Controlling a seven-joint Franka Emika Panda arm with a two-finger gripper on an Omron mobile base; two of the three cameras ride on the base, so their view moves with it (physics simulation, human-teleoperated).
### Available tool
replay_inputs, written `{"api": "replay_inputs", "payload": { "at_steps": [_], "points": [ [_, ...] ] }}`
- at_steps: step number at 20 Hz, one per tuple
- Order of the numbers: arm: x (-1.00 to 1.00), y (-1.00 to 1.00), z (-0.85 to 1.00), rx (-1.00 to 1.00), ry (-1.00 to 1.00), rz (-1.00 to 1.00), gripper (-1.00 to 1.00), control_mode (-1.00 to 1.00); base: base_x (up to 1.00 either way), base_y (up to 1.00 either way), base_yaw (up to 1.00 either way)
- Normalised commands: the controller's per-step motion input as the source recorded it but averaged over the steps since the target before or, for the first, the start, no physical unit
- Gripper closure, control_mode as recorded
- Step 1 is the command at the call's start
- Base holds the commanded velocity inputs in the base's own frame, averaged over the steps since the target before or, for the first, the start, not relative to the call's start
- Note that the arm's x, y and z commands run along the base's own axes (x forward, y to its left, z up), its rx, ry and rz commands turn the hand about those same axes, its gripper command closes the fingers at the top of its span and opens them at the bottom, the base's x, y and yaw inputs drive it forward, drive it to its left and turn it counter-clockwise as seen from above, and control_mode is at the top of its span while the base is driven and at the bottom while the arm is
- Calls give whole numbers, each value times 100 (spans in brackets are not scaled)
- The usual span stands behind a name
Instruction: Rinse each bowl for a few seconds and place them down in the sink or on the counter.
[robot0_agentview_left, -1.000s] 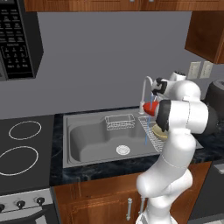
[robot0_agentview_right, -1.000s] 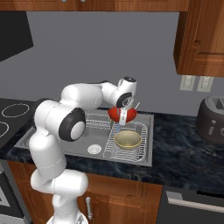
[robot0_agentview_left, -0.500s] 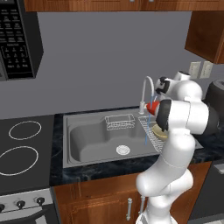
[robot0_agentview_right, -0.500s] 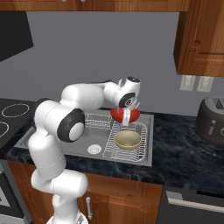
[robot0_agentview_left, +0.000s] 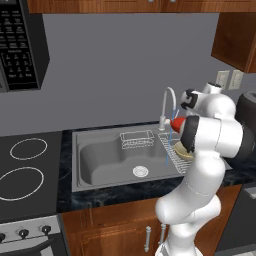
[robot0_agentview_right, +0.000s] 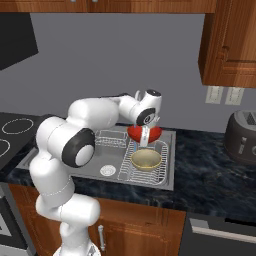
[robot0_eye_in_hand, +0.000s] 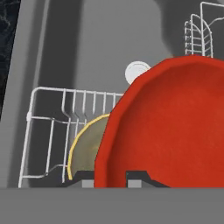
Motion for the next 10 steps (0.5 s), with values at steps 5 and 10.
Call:
{"api": "replay_inputs", "payload": {
  "at_steps": [5,10],
  "points": [
    [-3,-14,0,0,0,-5,100,-100,0,0,0],
    [-7,-21,5,0,0,-4,100,-100,0,0,0]
  ]
}}
